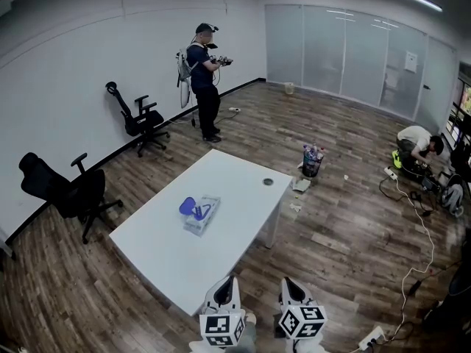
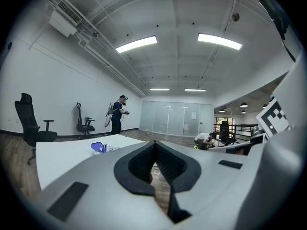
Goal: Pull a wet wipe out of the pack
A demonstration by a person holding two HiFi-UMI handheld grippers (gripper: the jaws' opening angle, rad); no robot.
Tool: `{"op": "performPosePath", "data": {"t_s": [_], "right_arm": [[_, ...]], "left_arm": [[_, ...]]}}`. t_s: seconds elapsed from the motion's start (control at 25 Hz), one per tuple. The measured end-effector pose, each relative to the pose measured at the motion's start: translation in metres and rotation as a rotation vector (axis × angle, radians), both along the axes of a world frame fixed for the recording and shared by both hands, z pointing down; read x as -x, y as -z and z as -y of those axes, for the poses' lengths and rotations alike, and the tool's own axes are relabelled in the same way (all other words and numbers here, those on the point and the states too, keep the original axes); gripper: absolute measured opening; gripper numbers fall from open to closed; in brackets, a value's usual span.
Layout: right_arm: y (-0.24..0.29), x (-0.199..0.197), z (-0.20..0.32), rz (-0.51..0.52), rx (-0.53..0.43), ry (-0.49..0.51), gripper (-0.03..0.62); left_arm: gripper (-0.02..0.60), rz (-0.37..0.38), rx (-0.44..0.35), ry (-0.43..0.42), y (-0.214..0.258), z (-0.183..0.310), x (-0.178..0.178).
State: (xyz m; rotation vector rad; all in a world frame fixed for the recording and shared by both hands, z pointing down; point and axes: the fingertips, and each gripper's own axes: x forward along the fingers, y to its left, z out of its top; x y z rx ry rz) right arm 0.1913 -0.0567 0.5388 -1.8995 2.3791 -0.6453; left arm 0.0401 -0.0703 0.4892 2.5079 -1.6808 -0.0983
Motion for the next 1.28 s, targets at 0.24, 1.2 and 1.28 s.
{"op": "performPosePath", "data": {"t_s": [0.24, 1.2, 1.28], "right_arm": [[-0.002, -0.008, 0.005, -0.002, -0.010, -0.019, 0.009], [-0.011, 0.000, 0.094, -0.017, 0.019, 0.017, 0.009], [-0.012, 0.000, 0.106, -0.021, 0.027, 0.019, 0.008]], "left_arm": [[-0.003, -0.003, -0.006, -0.027, -0.003, 0.005, -0.012], [-0.003, 0.001, 0.006, 0.015, -0.004, 0.088, -0.006], [-0.003, 0.002, 0.007, 0.018, -0.003, 0.099, -0.006]]}}
